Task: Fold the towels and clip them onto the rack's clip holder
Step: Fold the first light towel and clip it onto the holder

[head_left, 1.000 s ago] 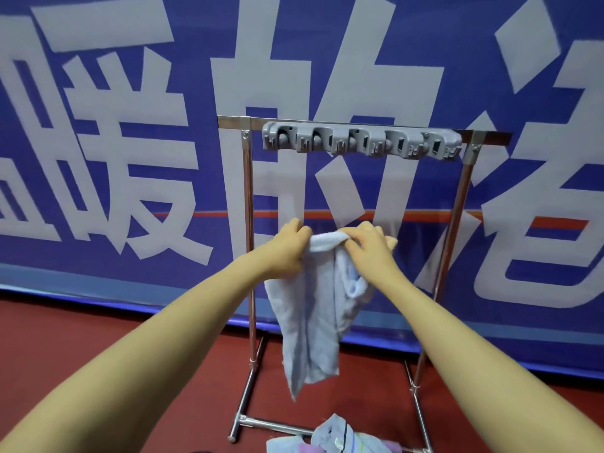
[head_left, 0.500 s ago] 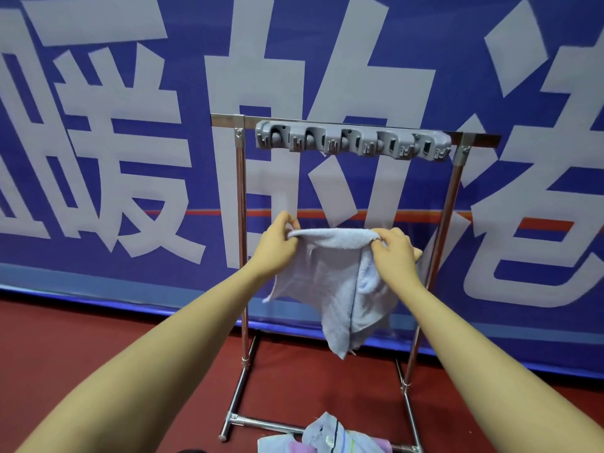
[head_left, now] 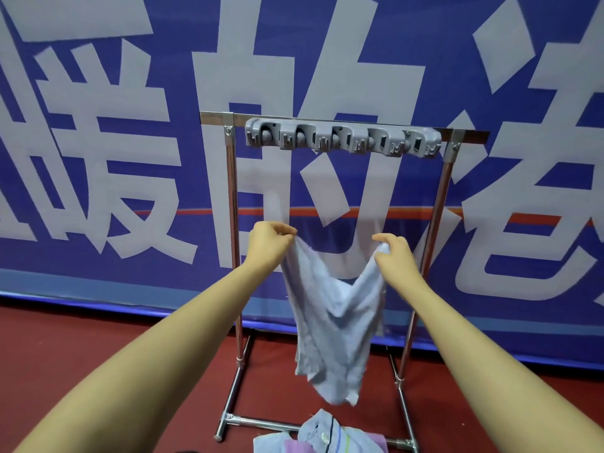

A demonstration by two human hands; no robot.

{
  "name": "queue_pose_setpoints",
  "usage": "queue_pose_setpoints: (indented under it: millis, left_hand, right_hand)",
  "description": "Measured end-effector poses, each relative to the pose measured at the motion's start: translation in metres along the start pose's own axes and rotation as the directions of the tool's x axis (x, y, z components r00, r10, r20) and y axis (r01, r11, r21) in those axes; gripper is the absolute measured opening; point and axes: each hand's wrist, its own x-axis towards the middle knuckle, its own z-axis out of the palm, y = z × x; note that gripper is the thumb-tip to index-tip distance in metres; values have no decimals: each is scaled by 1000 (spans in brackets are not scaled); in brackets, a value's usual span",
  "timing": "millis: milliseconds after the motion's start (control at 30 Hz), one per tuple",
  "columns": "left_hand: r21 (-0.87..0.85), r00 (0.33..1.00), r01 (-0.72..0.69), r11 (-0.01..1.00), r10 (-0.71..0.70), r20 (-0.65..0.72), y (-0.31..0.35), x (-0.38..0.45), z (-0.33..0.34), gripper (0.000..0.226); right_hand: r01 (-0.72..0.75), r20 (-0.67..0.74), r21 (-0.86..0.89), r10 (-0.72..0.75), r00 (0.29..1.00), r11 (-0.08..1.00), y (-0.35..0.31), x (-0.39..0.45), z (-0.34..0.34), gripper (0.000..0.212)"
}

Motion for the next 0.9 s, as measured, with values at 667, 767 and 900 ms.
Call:
queue_pose_setpoints:
  millis: [667, 767, 900]
  left_hand:
    - [-19, 992, -88, 996, 86, -93, -6, -5, -8, 26]
    - [107, 966, -259, 960, 255, 50, 2, -15, 11, 21]
    - [120, 923, -376, 919, 361, 131, 12, -27, 34, 27]
  right_hand:
    - [21, -281, 302, 68, 957, 953, -22, -1, -22, 22]
    - [72, -129, 358, -27, 991, 931, -33, -3, -15, 23]
    - [164, -1, 354, -175, 985, 921, -48, -4, -7, 18]
